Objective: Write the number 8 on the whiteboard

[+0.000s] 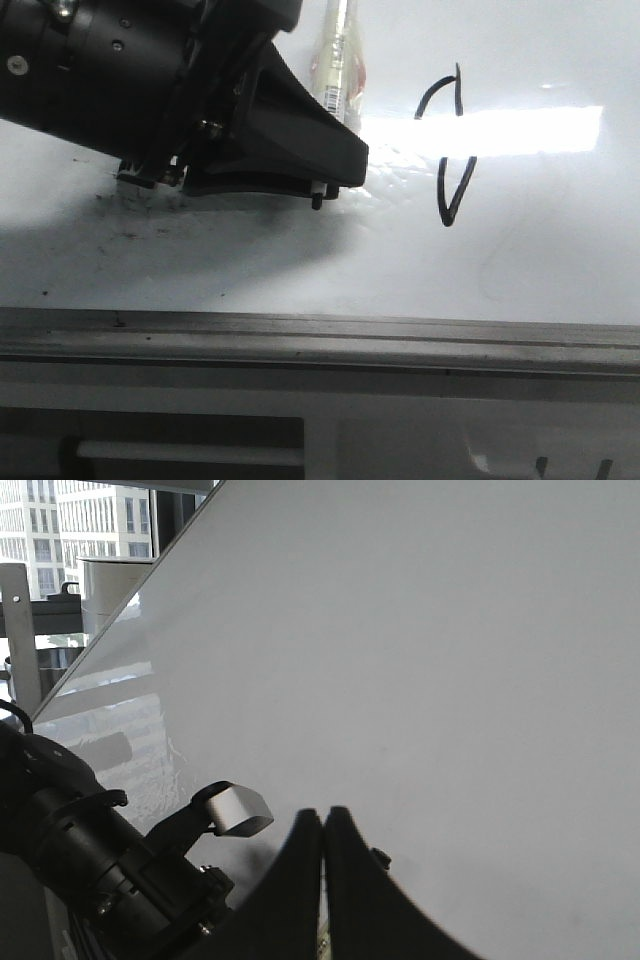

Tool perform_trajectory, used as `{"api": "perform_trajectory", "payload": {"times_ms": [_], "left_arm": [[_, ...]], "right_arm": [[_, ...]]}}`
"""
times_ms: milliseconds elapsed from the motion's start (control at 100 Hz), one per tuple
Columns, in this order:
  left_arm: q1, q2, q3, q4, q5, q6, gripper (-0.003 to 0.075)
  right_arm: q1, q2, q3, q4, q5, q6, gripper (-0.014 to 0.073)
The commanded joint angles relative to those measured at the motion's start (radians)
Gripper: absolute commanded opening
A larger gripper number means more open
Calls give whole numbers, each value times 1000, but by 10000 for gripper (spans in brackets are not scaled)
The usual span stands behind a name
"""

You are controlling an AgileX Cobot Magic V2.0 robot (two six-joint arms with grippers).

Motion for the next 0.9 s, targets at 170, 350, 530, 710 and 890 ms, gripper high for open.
{"api": "perform_trajectory", "payload": {"times_ms": [170, 350, 530, 710, 890], "left_arm": [[20, 16, -16, -66, -123, -48, 43], [20, 16, -16, -66, -141, -61, 278], [20, 16, -16, -66, -142, -66, 317], [20, 16, -16, -66, -140, -68, 328], [20, 7, -17, -66, -104, -68, 573]], "right_arm": [[0, 1, -29, 0, -24, -6, -64], [0, 1, -29, 2, -24, -6, -64], [0, 1, -29, 8, -24, -6, -64], [0, 1, -29, 10, -24, -6, -64], [0, 1, -29, 10, -24, -6, -64]]}}
